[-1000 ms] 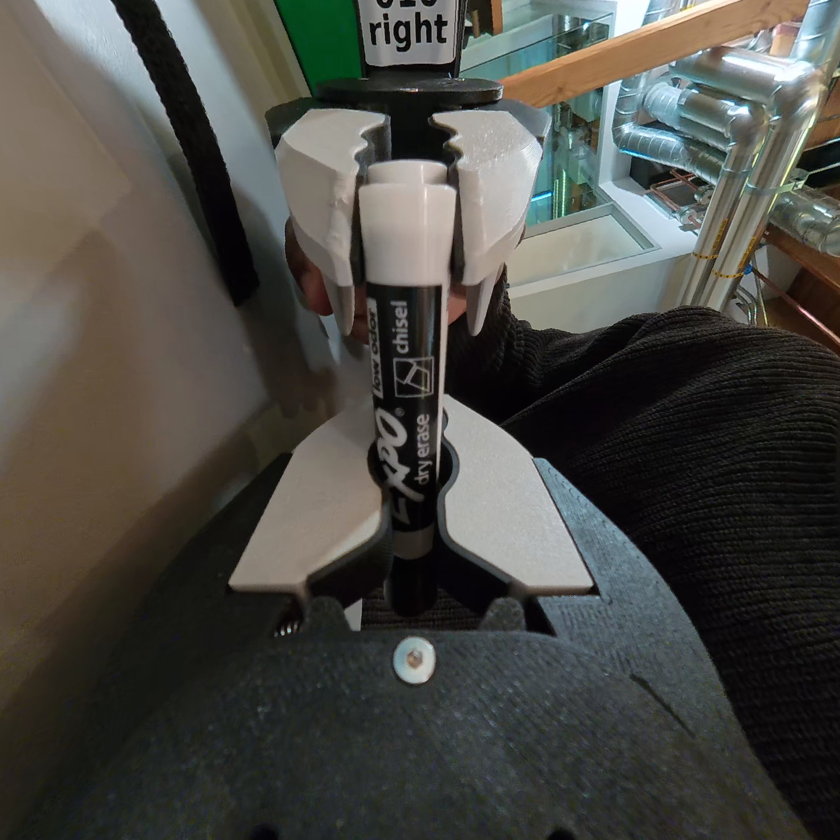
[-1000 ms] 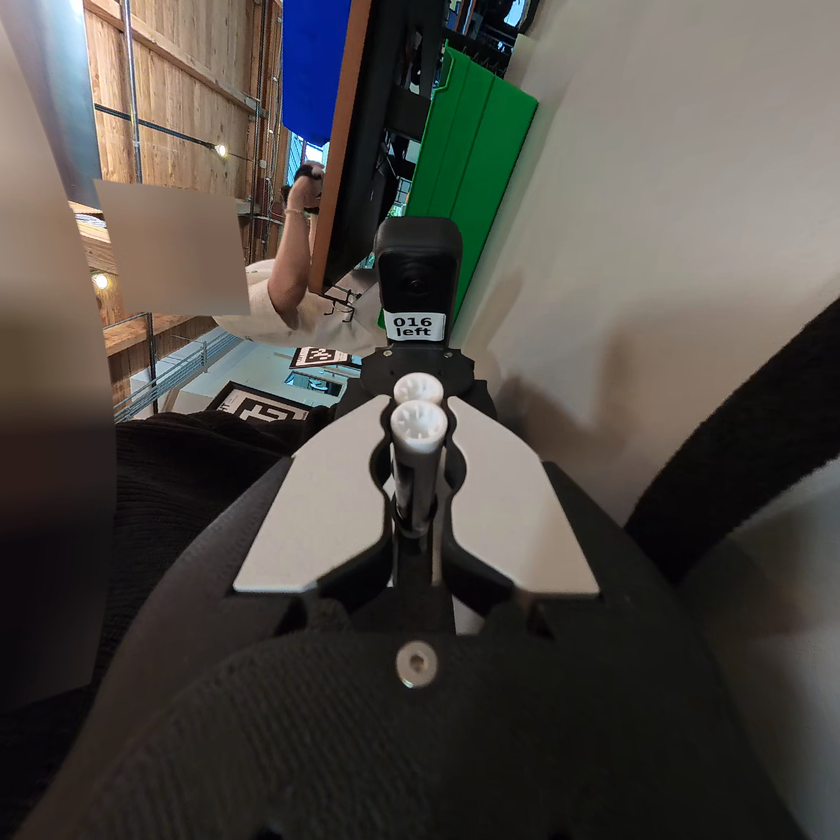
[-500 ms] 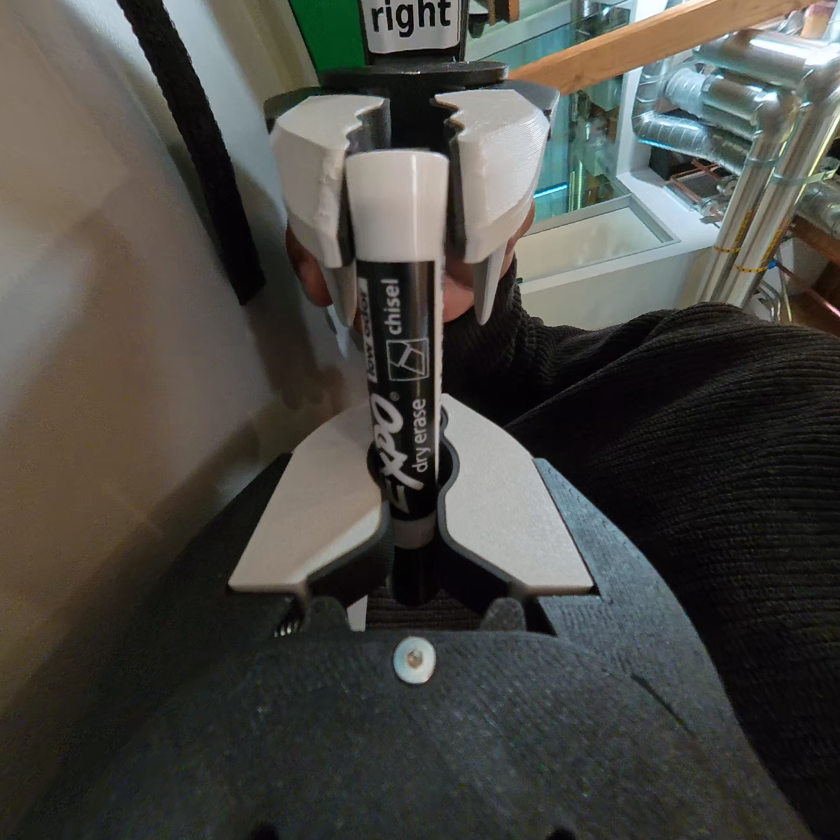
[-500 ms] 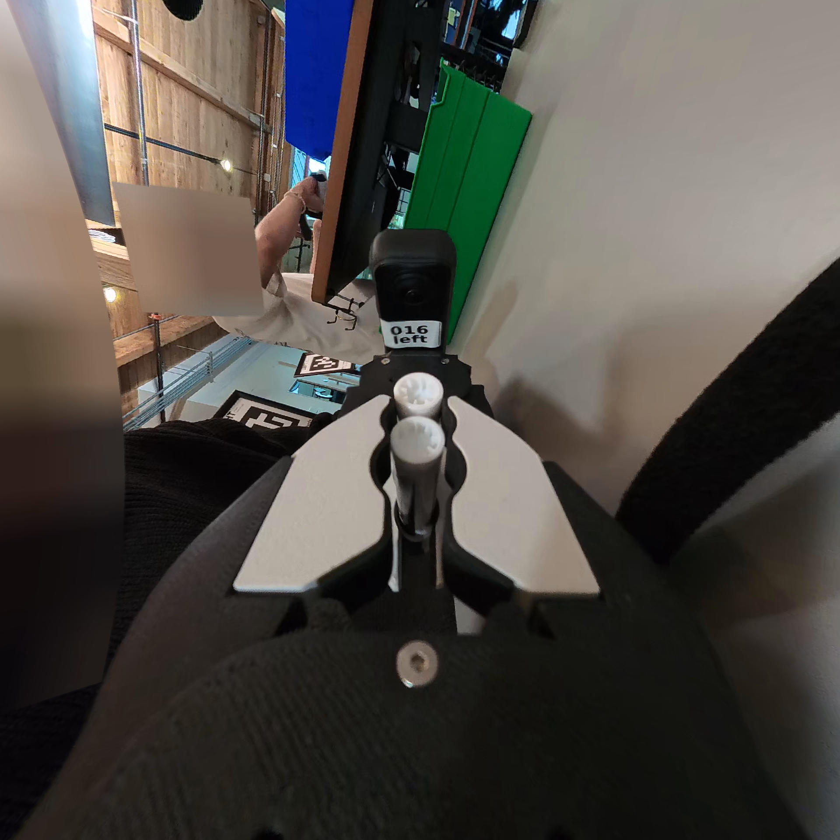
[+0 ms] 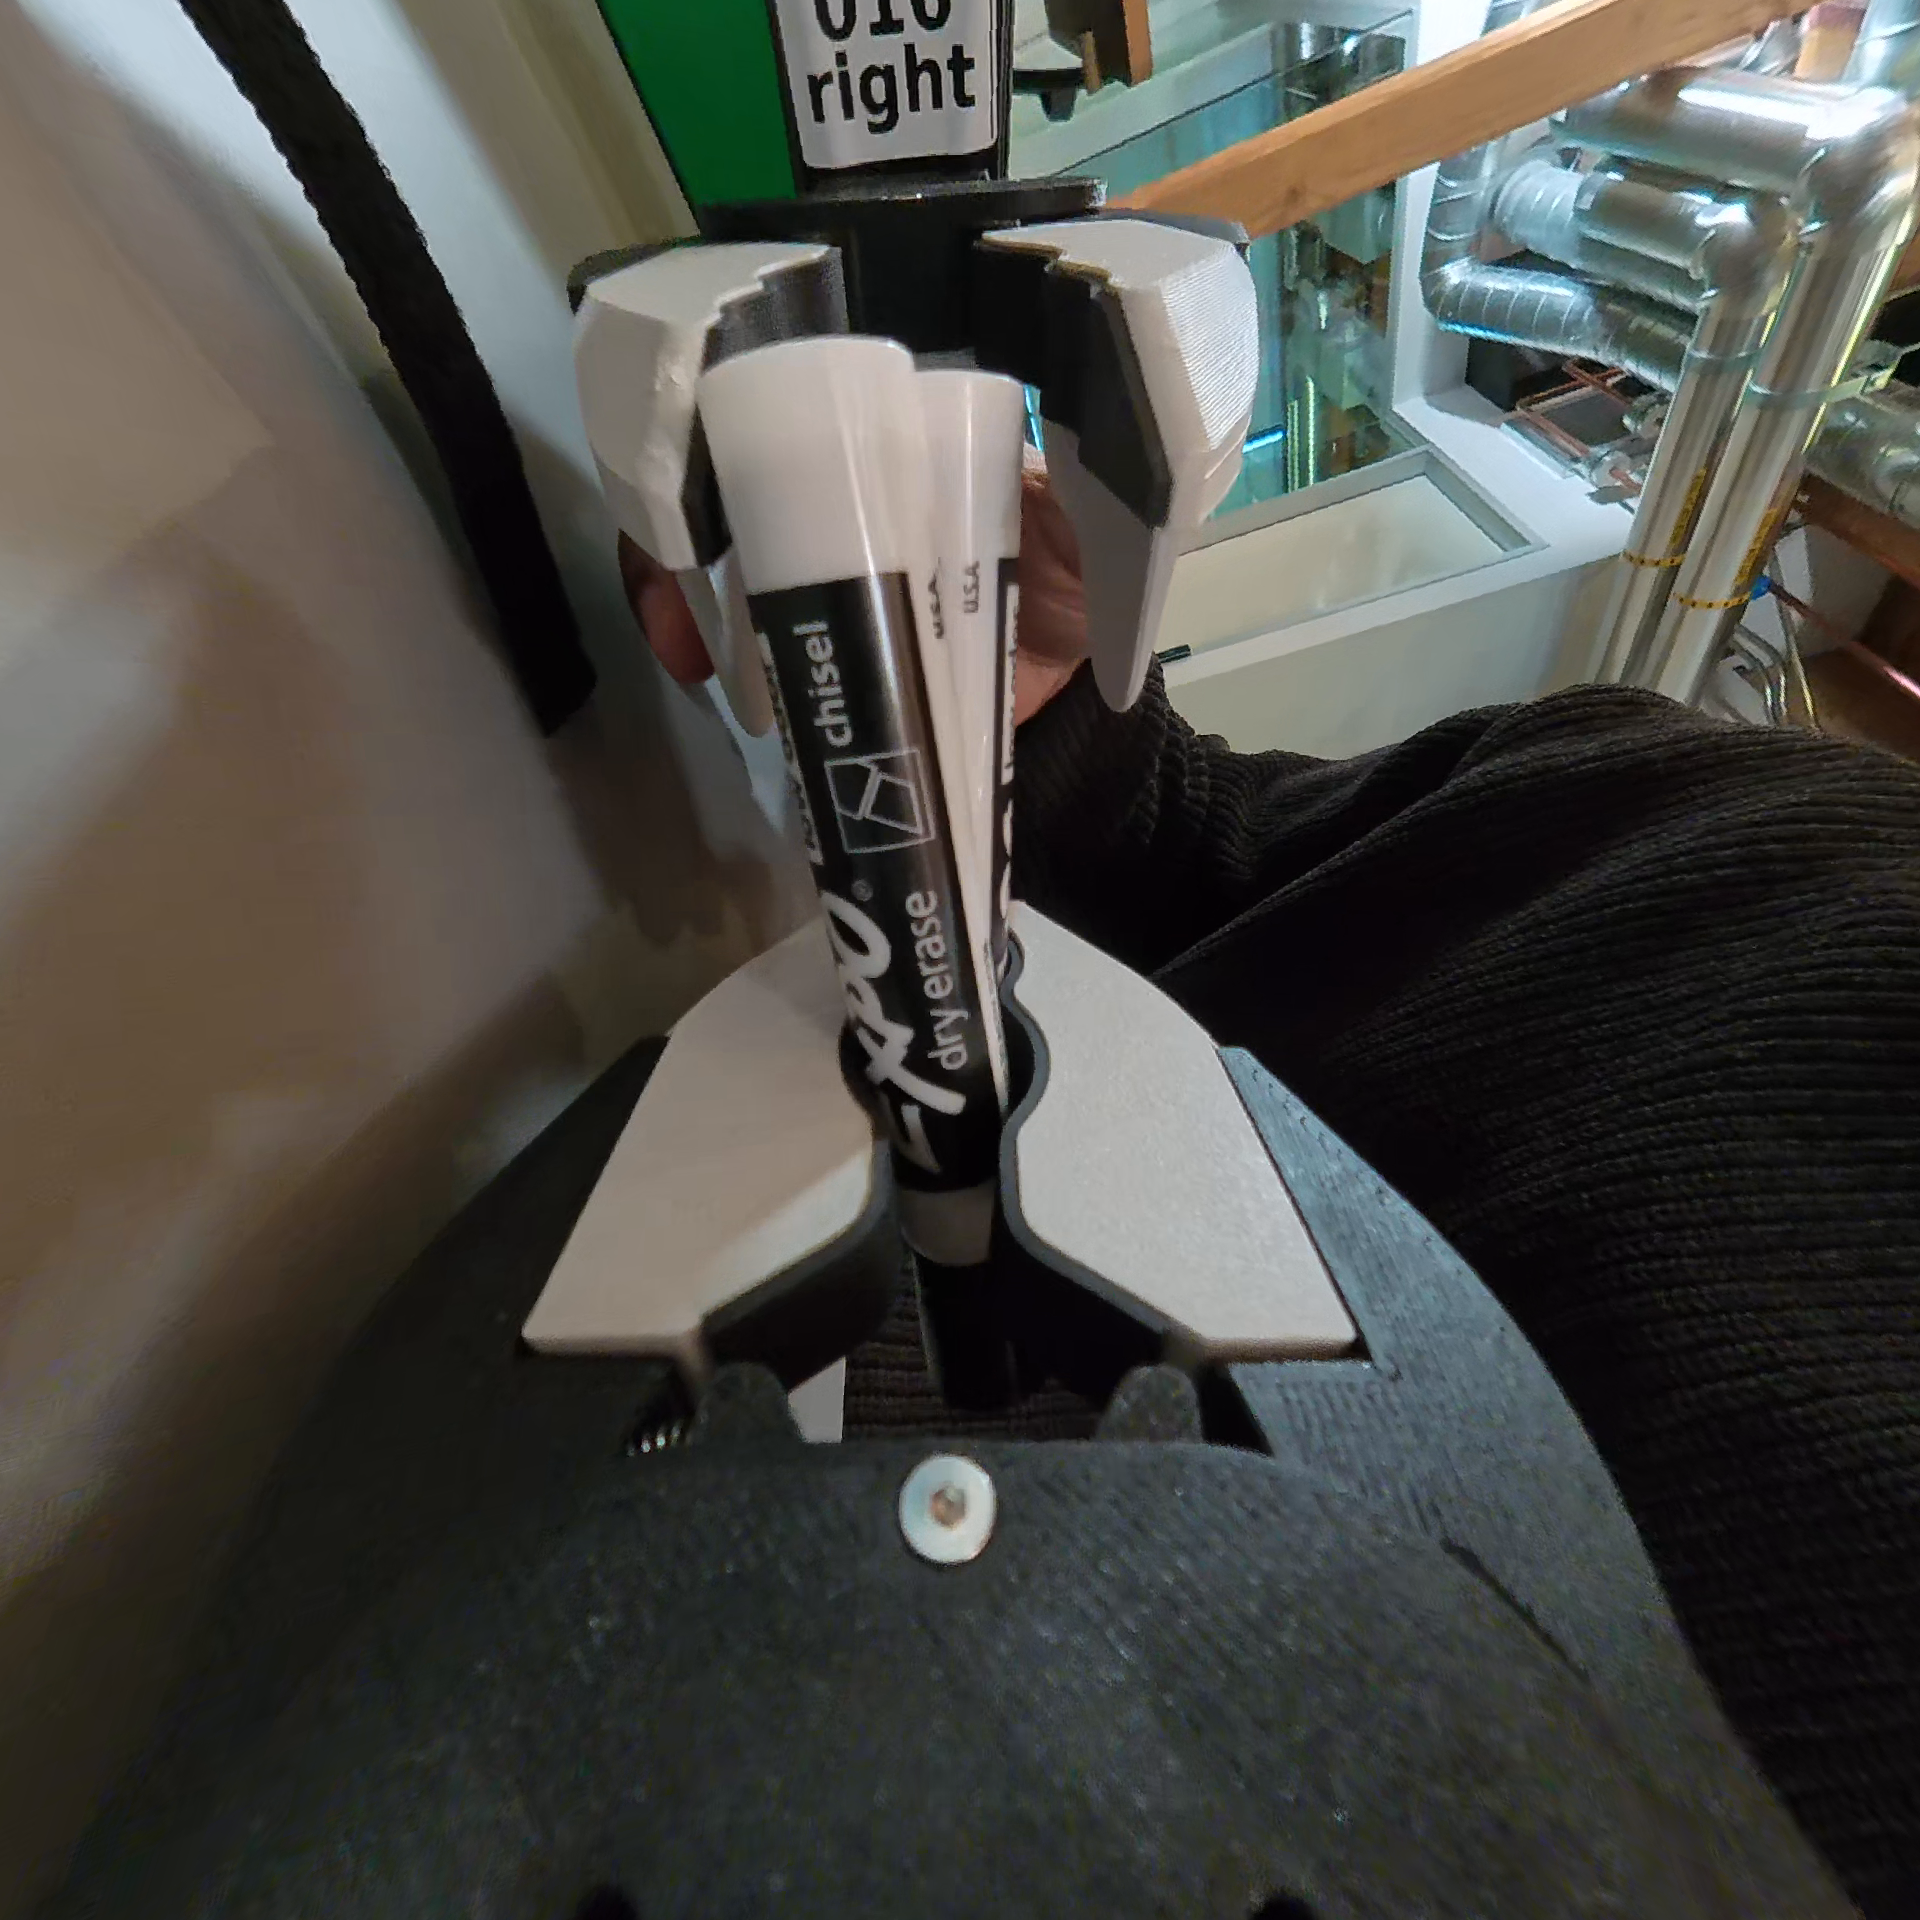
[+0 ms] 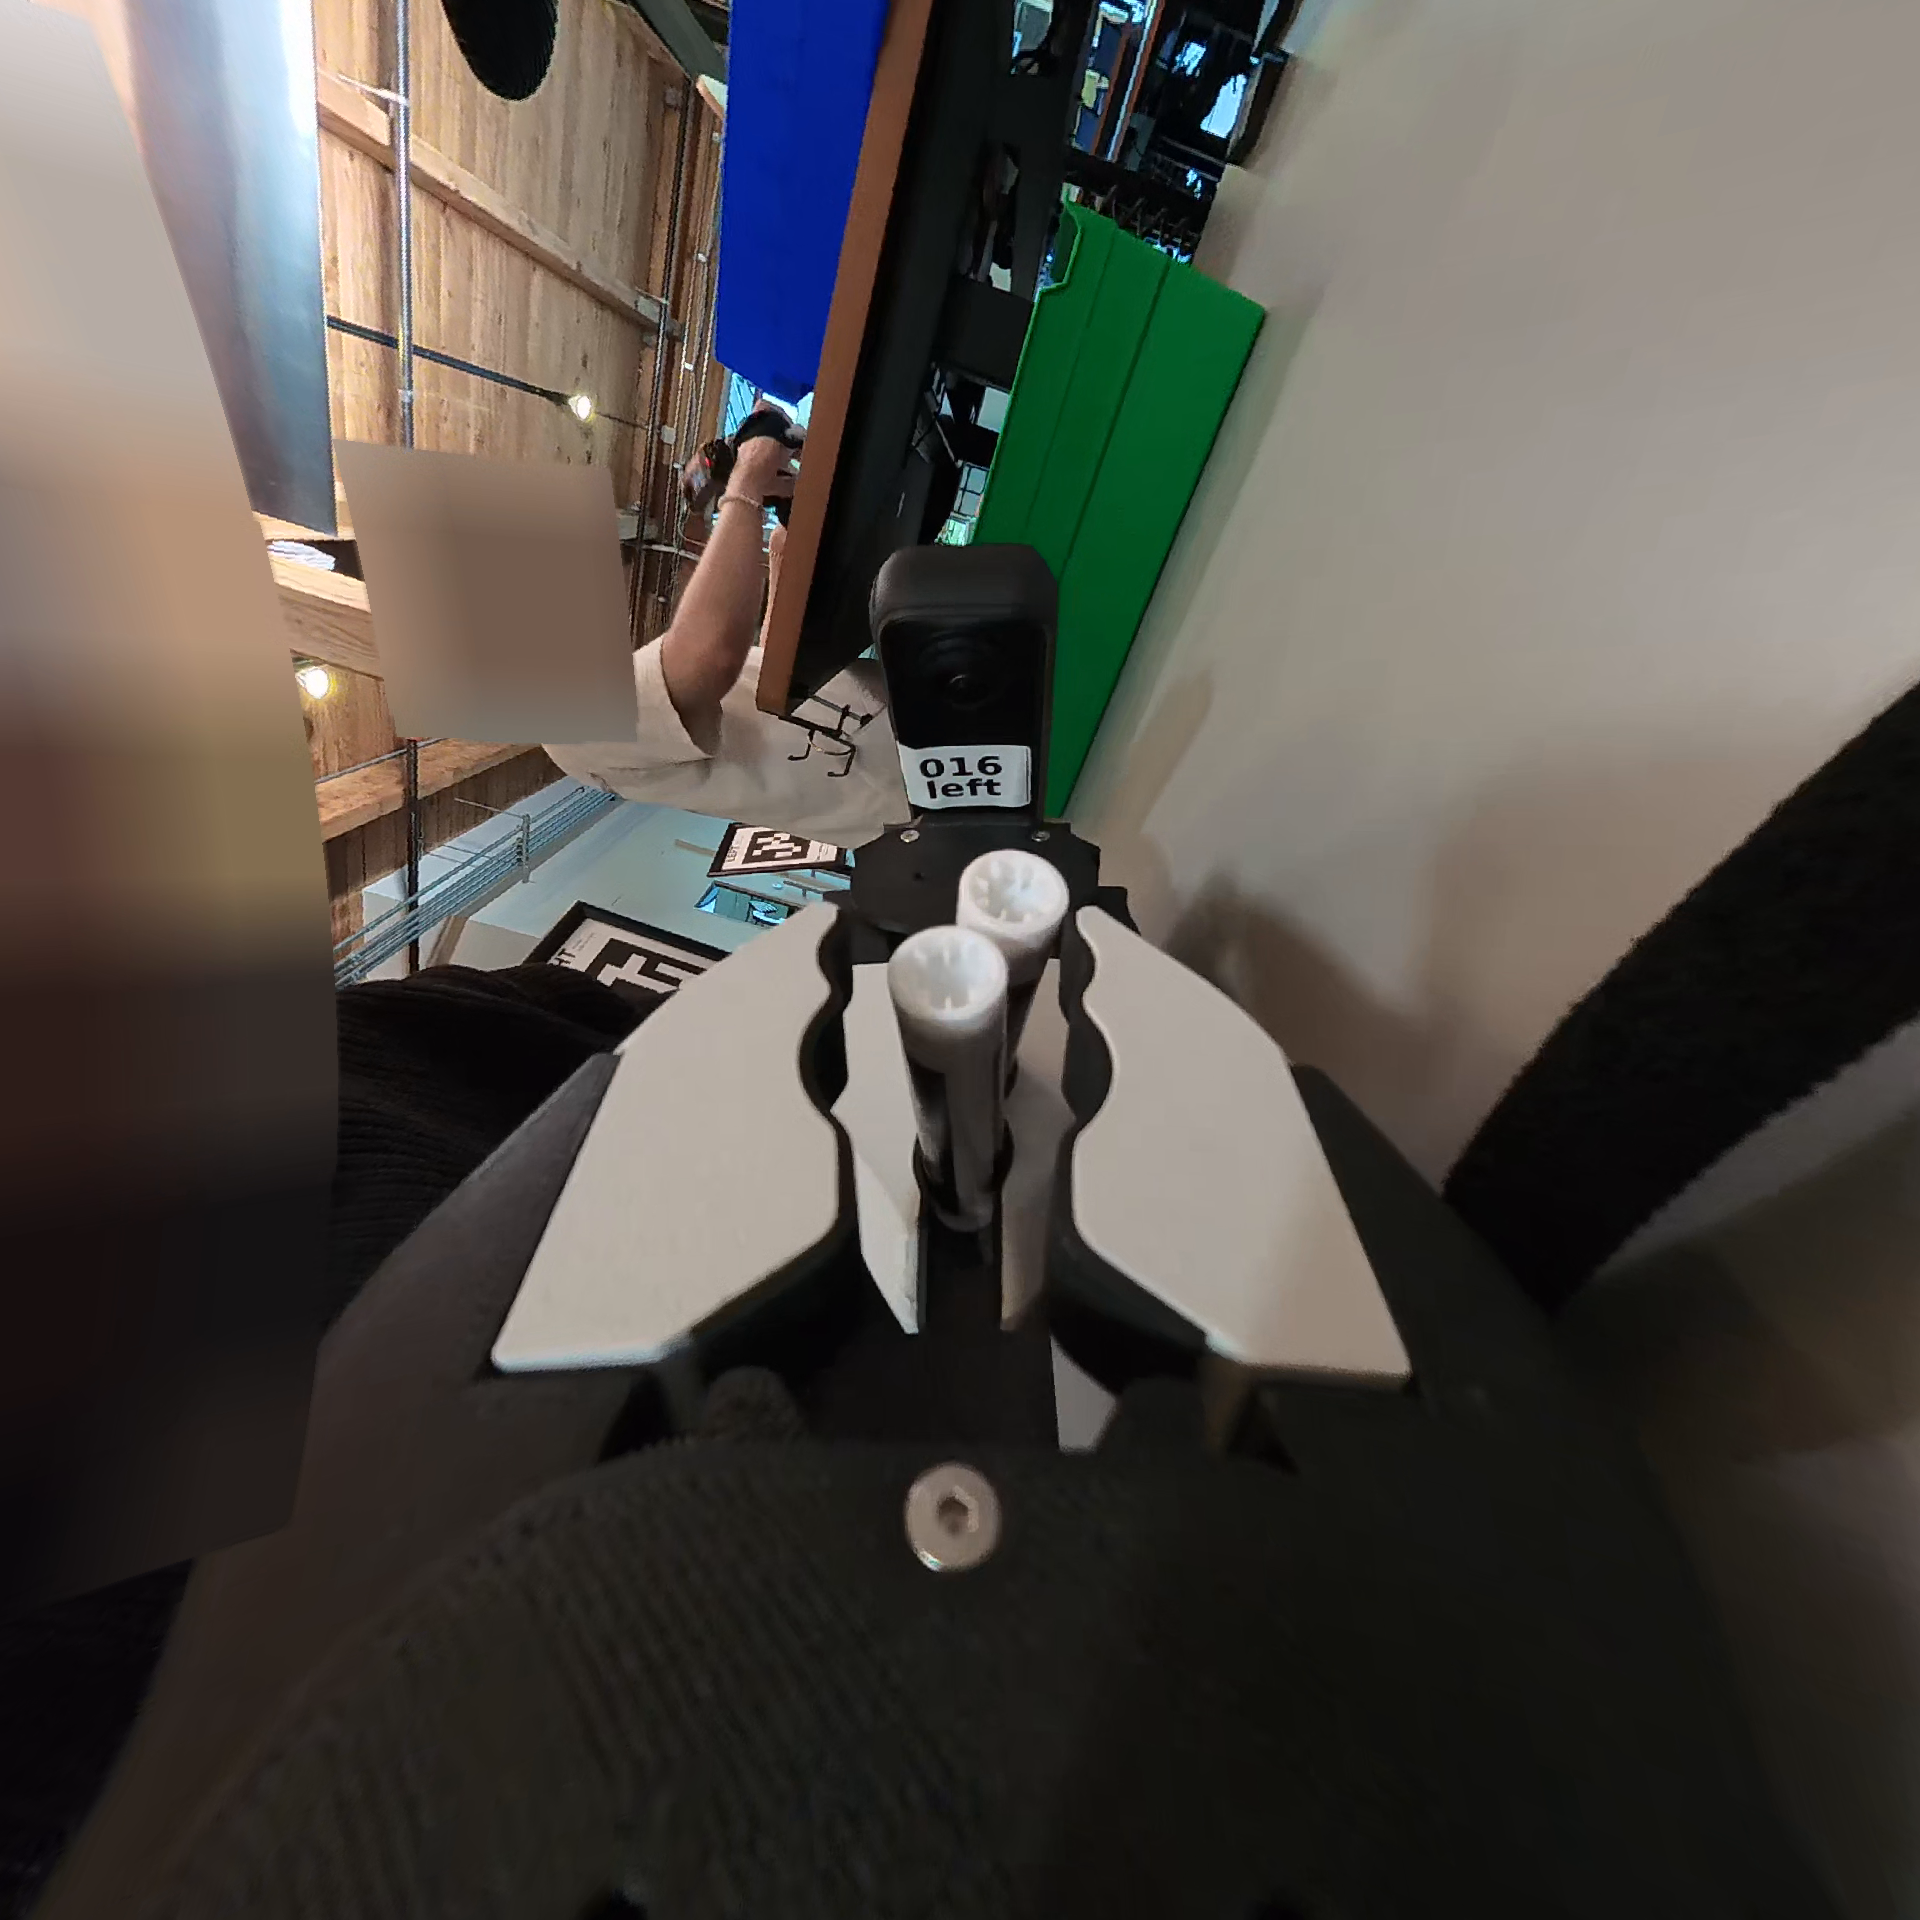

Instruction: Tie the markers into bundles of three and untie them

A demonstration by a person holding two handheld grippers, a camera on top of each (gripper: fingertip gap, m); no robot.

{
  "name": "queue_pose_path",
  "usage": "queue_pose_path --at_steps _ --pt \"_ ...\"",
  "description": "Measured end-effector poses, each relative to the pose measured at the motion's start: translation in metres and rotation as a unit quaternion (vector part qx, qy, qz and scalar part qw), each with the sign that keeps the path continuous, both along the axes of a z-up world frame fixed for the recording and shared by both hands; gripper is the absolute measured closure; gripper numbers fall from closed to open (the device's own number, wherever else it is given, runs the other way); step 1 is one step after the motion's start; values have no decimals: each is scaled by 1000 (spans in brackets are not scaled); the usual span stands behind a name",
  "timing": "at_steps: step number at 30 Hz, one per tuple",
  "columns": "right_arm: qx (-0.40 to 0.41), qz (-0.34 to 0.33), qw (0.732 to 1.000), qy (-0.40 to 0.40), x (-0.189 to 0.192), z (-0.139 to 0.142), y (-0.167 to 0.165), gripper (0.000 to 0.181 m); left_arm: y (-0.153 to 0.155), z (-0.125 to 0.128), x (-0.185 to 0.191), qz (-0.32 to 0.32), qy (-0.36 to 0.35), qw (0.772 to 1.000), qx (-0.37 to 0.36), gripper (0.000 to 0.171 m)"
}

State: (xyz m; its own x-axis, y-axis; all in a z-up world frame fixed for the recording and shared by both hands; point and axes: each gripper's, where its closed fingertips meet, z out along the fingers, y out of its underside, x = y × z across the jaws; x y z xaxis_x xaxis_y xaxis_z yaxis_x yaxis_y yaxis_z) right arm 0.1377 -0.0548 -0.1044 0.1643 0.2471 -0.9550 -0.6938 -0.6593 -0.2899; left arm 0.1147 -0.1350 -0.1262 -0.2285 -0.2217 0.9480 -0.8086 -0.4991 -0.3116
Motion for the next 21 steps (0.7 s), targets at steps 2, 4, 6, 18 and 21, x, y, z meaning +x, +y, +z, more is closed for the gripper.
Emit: queue_pose_path --at_steps 2,4,6,18,21 --pt "3 2 1000 -5 1 1 -1 140 1 2 0 1 -5 1000 1 157" --pt "7 0 1000 -10 4 1 -1 137 2 2 1 4 -9 1000 6 158" --pt "7 -6 1000 -14 8 1 -1 134 4 2 2 11 -9 1000 12 158" --pt "66 -4 997 50 11 27 -3 119 10 21 2 21 -45 999 -22 158" --pt "56 -12 998 16 12 20 -1 119 11 19 3 27 -44 999 -9 158"
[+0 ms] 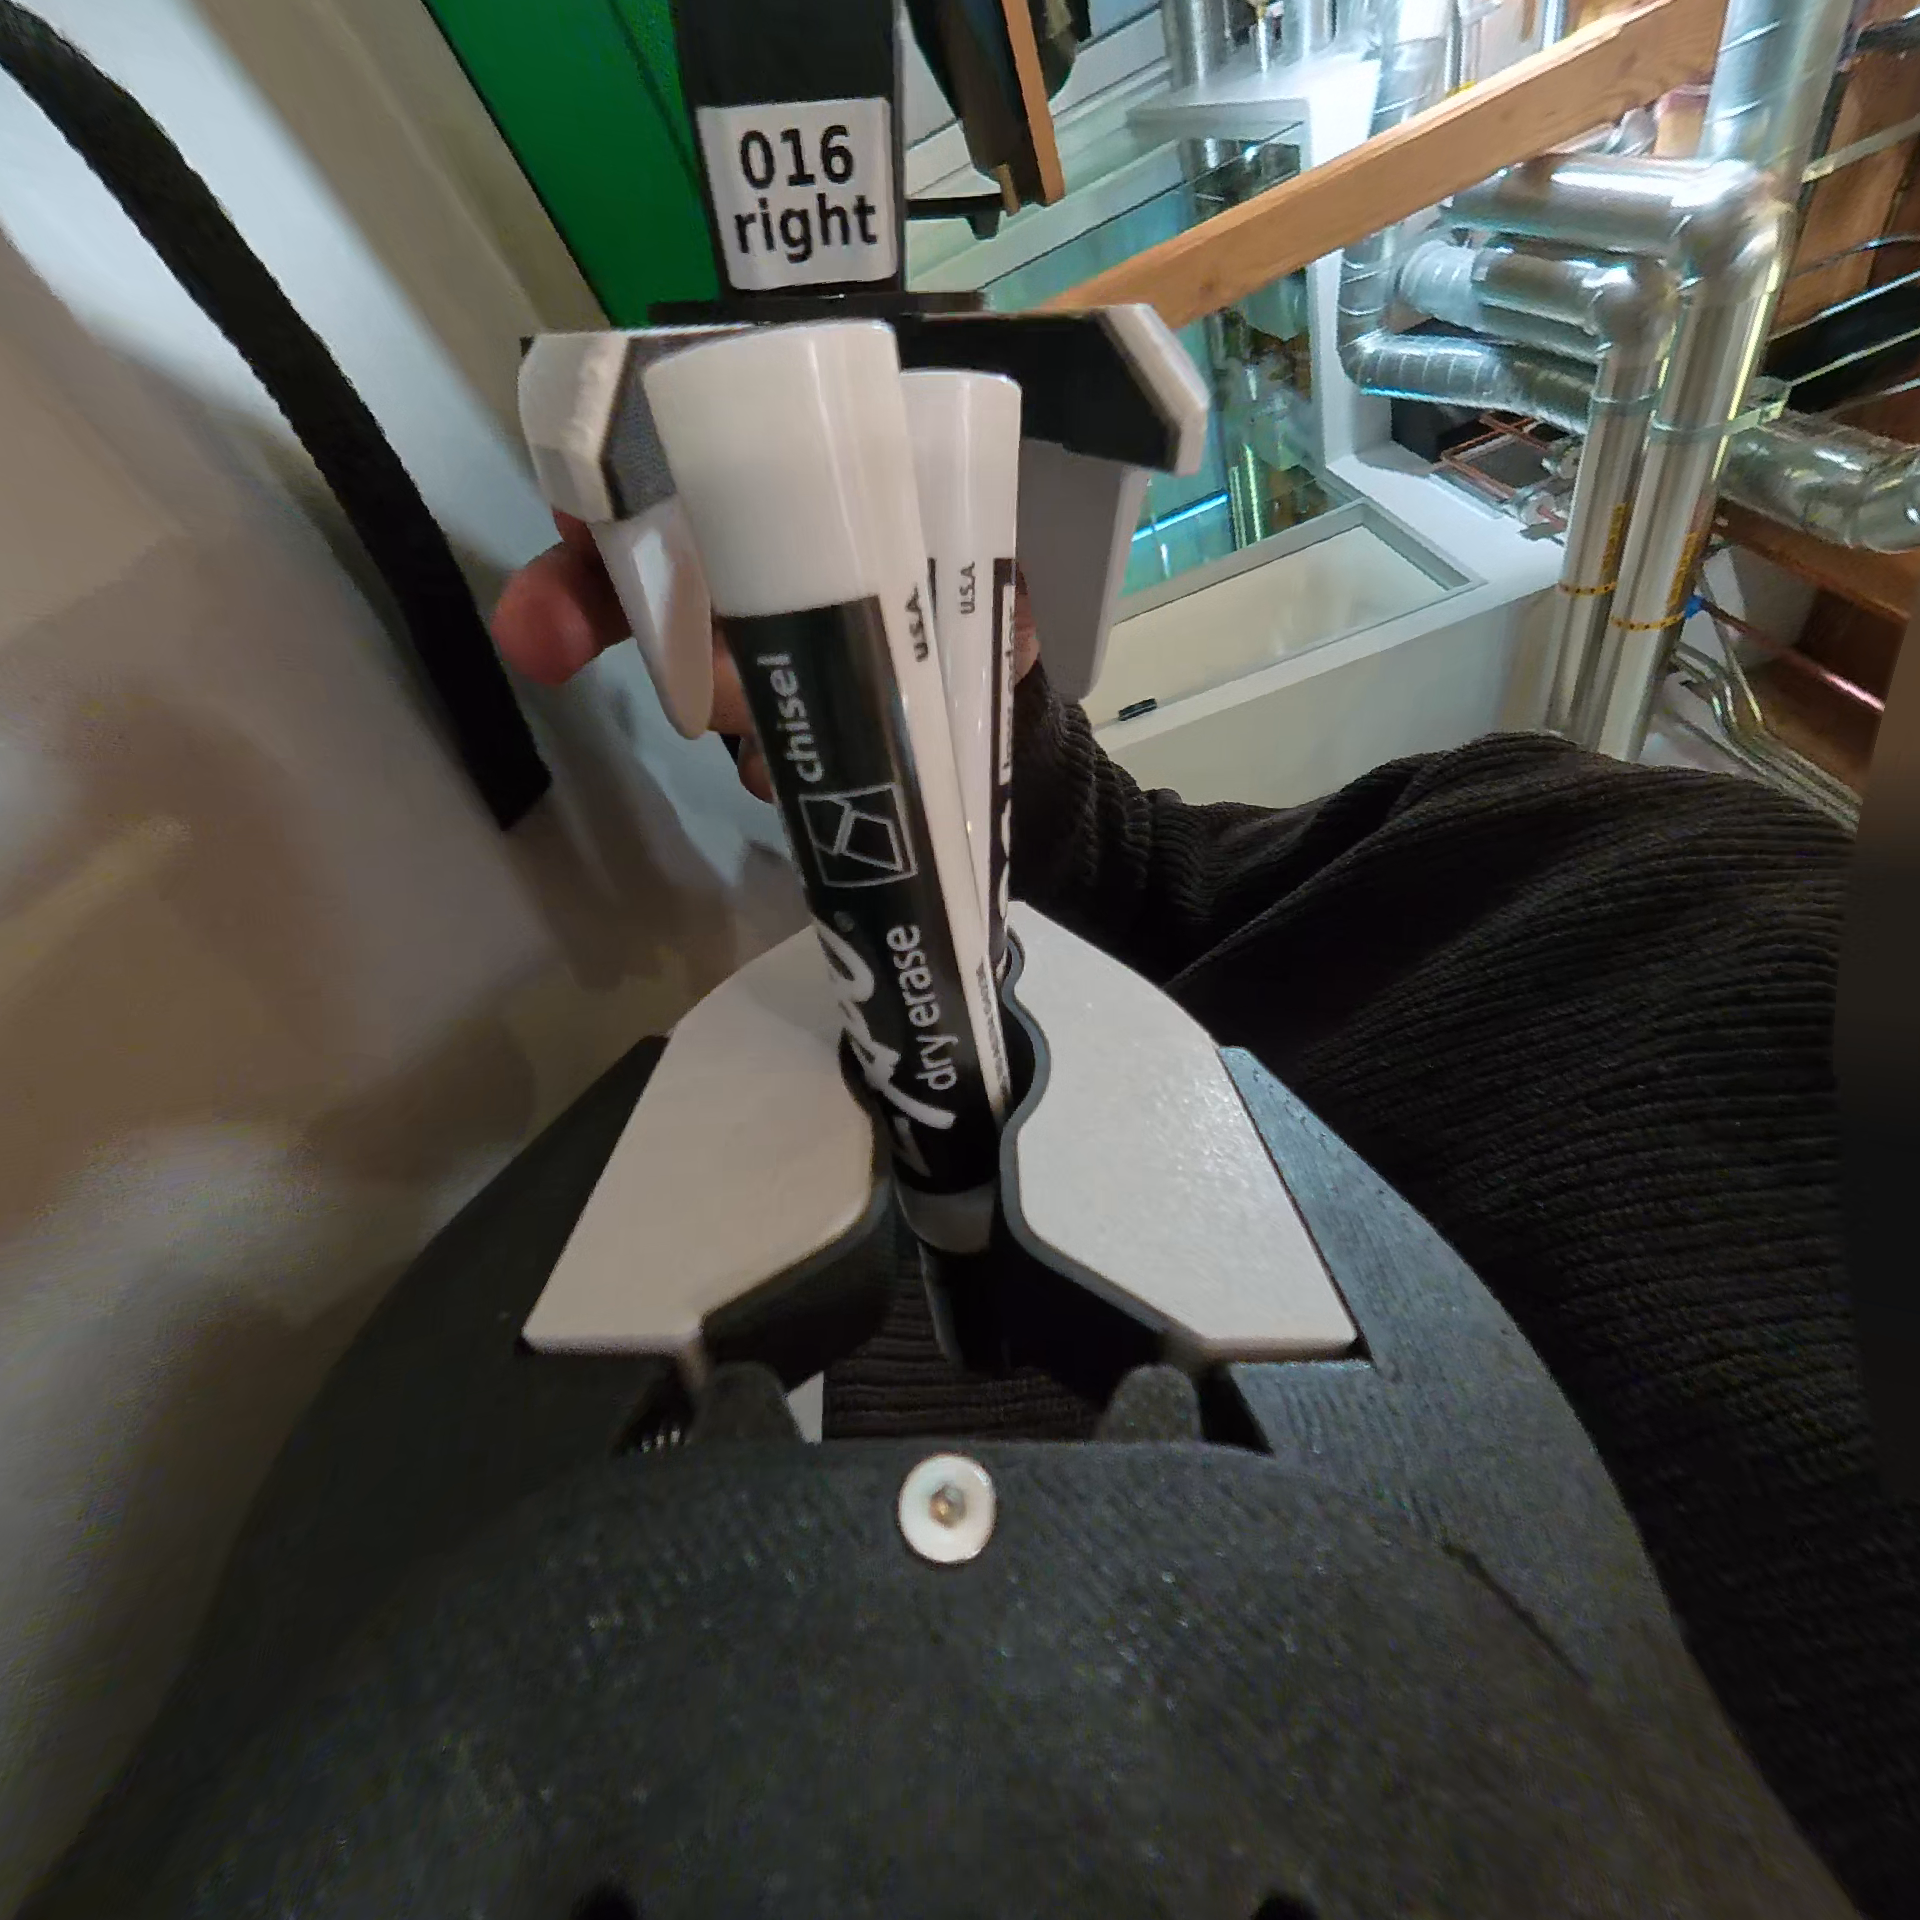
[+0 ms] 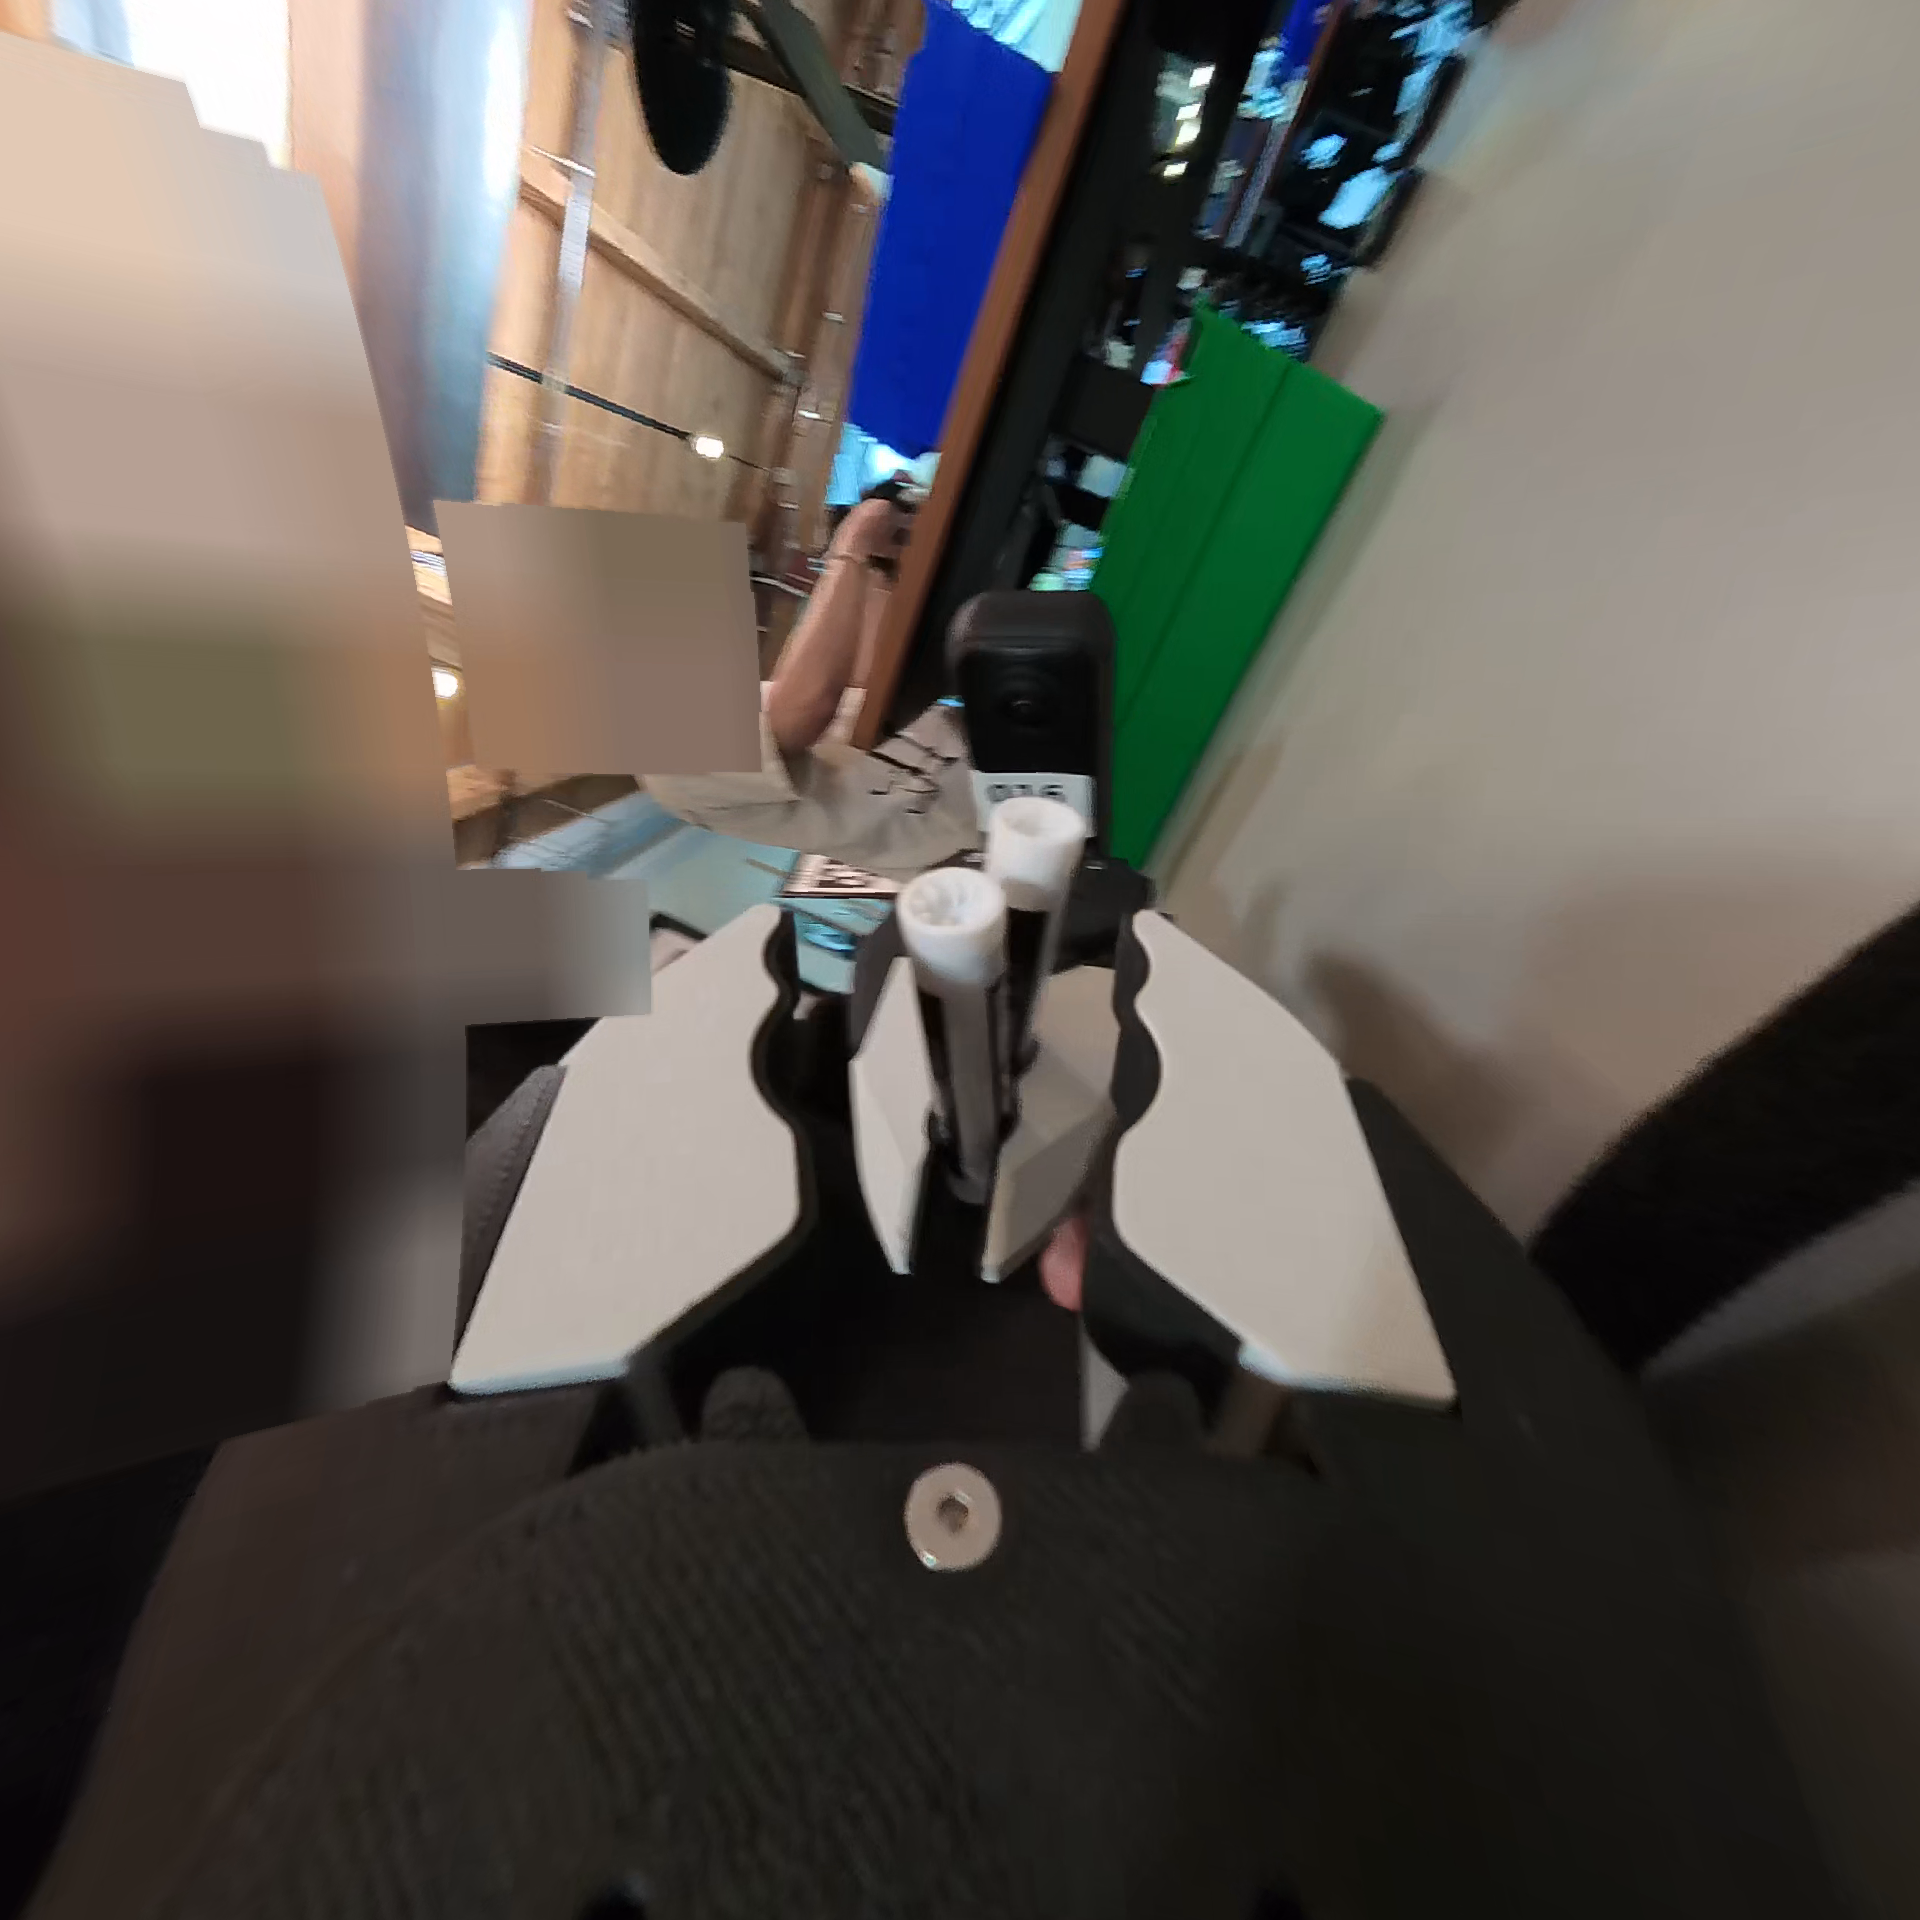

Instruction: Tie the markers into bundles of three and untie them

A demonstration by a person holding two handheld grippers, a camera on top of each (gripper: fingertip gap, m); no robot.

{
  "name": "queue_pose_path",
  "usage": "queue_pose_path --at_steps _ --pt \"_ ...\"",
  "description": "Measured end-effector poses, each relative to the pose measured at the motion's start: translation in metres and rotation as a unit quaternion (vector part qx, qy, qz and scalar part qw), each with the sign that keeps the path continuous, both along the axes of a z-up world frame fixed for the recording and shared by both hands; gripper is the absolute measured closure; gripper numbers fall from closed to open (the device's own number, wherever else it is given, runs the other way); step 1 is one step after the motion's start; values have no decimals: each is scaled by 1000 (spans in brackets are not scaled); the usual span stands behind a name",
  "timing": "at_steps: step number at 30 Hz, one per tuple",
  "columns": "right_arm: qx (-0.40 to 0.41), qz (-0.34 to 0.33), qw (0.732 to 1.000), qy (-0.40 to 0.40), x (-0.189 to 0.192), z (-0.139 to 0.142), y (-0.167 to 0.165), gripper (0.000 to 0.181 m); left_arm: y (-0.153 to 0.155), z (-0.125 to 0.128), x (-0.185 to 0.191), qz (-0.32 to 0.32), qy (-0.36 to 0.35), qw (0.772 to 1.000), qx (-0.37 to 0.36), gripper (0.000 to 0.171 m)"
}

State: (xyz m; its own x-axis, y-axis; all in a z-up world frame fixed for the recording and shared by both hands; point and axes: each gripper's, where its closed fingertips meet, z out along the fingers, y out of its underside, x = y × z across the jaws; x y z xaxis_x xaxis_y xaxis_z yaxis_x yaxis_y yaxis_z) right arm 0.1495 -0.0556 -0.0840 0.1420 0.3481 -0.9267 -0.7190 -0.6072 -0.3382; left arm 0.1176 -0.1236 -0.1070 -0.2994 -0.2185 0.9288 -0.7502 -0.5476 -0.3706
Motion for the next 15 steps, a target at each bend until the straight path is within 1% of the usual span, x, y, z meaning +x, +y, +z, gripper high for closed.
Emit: queue_pose_path --at_steps 1,4,10,15 --pt "-4 -4 1000 -18 1 -3 1 122 1 -1 1 4 1 1000 5 158" --pt "-13 -15 998 -54 2 -9 2 122 6 -4 4 24 4 999 23 159" --pt "-24 -27 998 -48 4 -12 4 120 20 -11 12 73 25 997 22 158" --pt "-46 -32 996 -67 0 -20 6 122 36 -18 19 124 40 991 43 158"
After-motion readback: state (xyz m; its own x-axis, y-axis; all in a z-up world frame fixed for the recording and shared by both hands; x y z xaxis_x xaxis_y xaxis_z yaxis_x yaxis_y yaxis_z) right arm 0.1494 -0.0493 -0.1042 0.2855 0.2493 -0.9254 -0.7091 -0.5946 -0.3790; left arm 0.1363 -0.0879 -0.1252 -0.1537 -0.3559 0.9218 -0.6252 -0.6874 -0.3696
